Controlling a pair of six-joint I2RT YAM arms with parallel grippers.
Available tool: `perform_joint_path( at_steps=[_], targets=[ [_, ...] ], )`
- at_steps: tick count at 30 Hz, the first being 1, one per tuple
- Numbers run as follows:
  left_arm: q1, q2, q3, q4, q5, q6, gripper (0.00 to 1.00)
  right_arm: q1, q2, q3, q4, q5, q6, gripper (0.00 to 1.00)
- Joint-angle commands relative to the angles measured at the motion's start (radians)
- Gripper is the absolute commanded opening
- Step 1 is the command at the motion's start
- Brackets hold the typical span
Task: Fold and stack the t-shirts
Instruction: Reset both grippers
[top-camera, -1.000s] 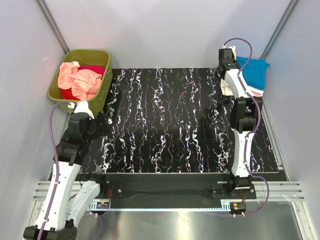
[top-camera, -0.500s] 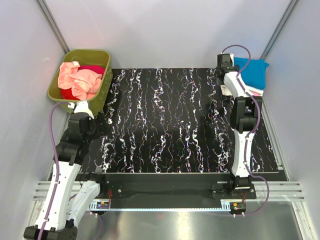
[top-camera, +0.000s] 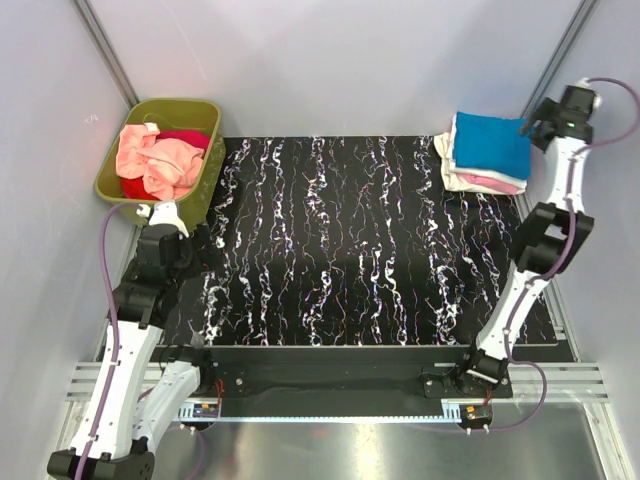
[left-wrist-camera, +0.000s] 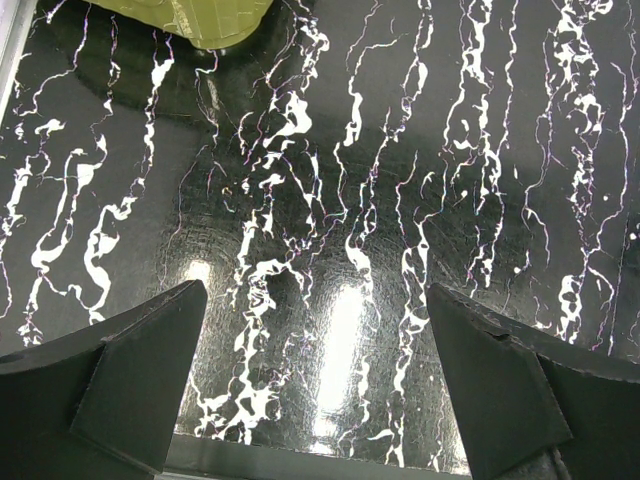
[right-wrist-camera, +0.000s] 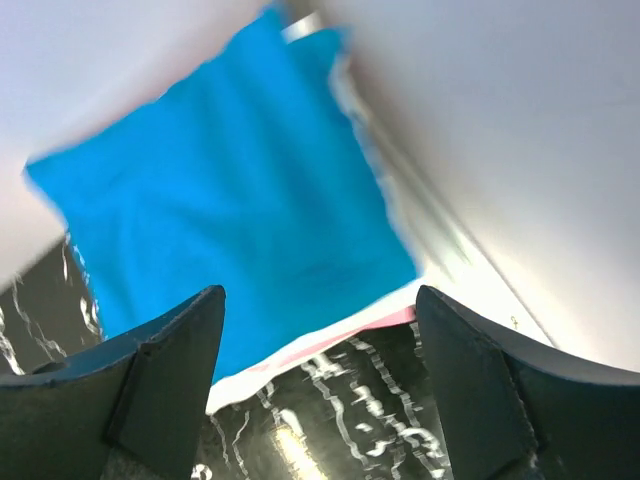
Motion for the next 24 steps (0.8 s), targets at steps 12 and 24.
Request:
perform_joint_path(
  at_steps=[12,24],
  targets=[
    [0.009,-0.011,0.001,0.053,0.016,0.015,0.99,0.015,-0.378,-0.466,0.239,-0.421,0.227,0.93],
    [0.015,-0.019,0.014,0.041,0.015,0.017,0.99,0.599,-0.797,-1.208,0.558,-0.485,0.339,1.00]
  ],
)
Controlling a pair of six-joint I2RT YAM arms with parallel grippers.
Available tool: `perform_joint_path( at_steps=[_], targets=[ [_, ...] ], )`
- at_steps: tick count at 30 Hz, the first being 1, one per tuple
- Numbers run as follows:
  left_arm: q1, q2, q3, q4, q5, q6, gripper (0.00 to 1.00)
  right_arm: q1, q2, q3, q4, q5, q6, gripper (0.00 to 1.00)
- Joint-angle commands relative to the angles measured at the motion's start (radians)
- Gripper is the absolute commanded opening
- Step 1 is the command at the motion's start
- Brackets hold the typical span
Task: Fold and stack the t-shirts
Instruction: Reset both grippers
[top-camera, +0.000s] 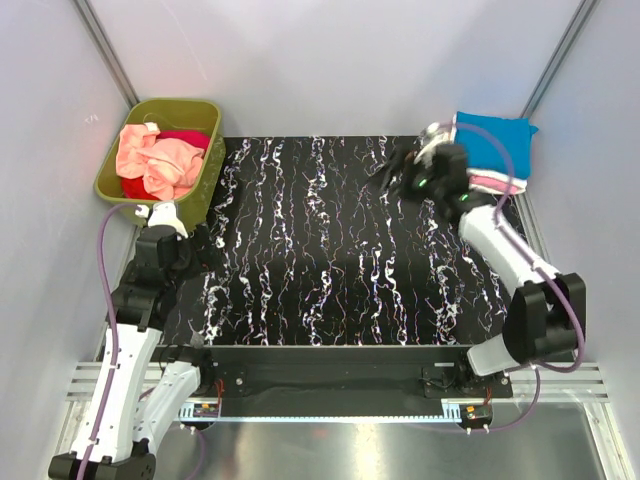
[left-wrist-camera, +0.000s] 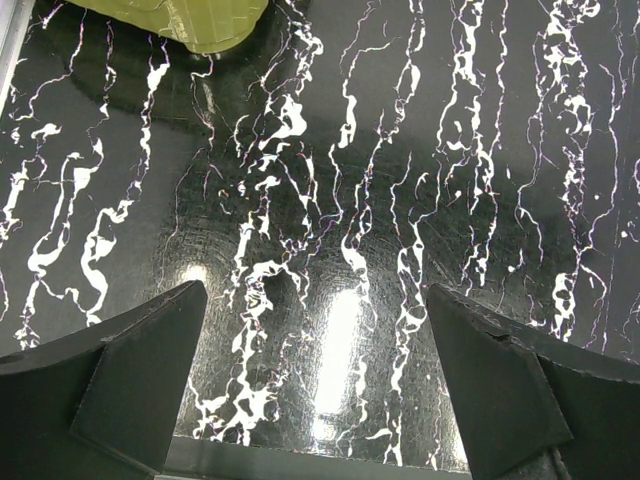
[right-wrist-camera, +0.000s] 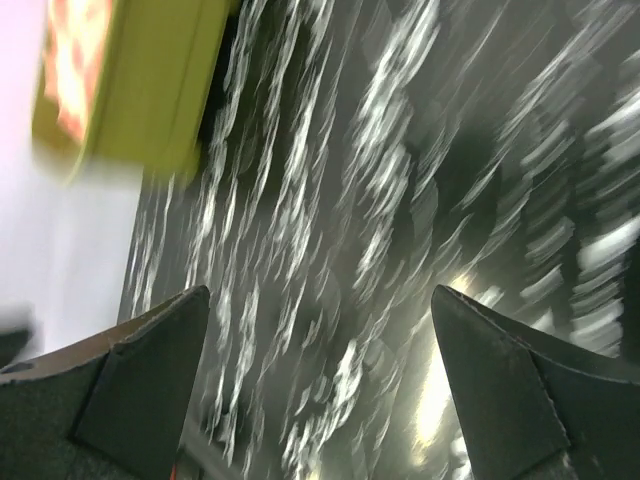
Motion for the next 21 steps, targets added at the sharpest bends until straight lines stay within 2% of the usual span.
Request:
perform_joint_path(
  at_steps=[1,2,5,11,14,17,21],
  targets=[
    [0.007,-0.010,0.012,0.039,-0.008,0.009,0.99,0.127,-0.072,-0.210,0.135,-0.028,0.088,1.00],
    [0.007,-0.012,0.012,0.041,-0.009,0.009,0.99,0.161,-0.088,-0.327,0.194,-0.028,0.112,1.00],
    [0.007,-0.008,0.011,0.039,-0.018,0.007,0.99,0.276,-0.137,-0.536,0.422,-0.027,0.173,1.00],
    [0.007,0.005,0.017,0.032,-0.024,0.002,0.99,0.329,-0.262,-0.808,0.648,0.039,0.212,1.00],
    [0.007,0.004,0.017,0.030,-0.031,0.001,0.99,0.329,-0.309,-0.844,0.689,0.070,0.198,1.00],
    [0.007,0.007,0.018,0.029,-0.034,-0.001,0.99,0.329,-0.264,-0.853,0.740,0.090,0.215,1.00],
    [0.007,0.004,0.018,0.029,-0.034,-0.002,0.99,0.329,-0.182,-0.793,0.682,0.050,0.207,1.00]
  ],
)
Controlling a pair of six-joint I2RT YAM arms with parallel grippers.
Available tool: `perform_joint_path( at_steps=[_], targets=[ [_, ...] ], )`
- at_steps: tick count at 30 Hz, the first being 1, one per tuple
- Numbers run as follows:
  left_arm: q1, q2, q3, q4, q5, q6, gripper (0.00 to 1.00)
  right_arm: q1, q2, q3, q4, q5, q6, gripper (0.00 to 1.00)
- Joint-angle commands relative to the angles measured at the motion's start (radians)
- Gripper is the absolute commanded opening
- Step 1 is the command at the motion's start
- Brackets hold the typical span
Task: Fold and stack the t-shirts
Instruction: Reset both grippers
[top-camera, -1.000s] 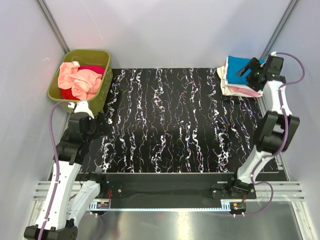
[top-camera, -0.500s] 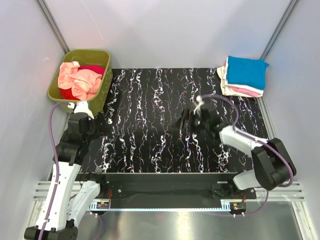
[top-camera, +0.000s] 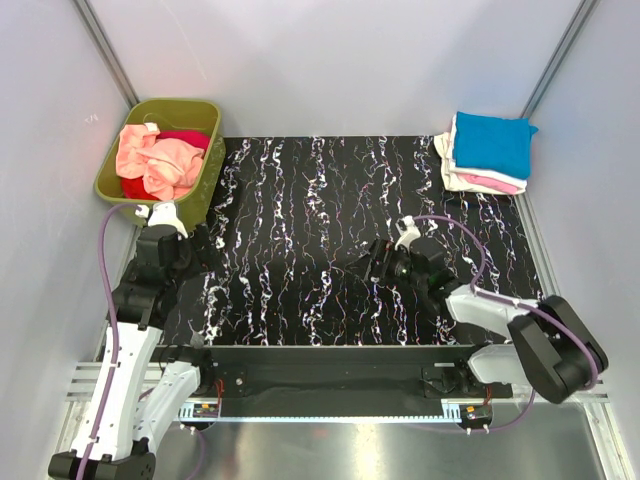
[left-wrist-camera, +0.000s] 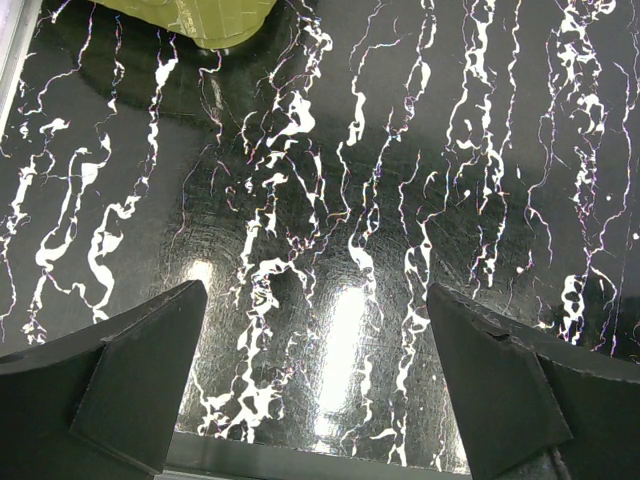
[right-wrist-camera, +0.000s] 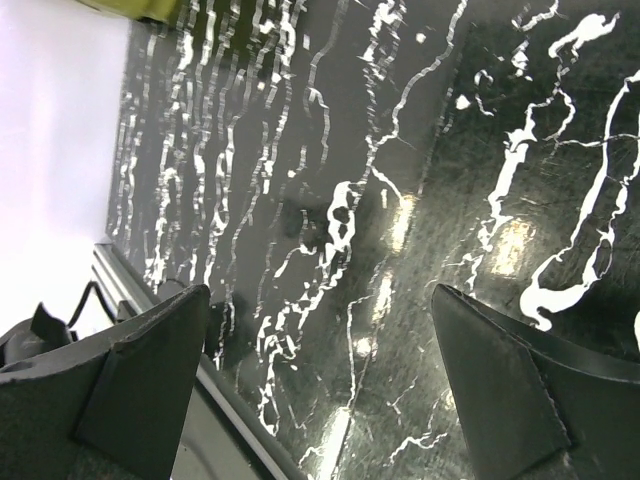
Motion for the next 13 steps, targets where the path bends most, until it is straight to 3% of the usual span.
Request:
perform_joint_path(
  at_steps=[1,13],
  targets=[
    [0.006,-0.004,0.018,0.036,-0.014,0.000,0.99,0.003,0.050,0.054,0.043,0.002,0.004,1.00],
    [-0.006,-0.034,0.029,0.034,-0.016,0.011,0.99,0.003,0.055,0.056,0.043,0.004,0.007,1.00]
  ],
)
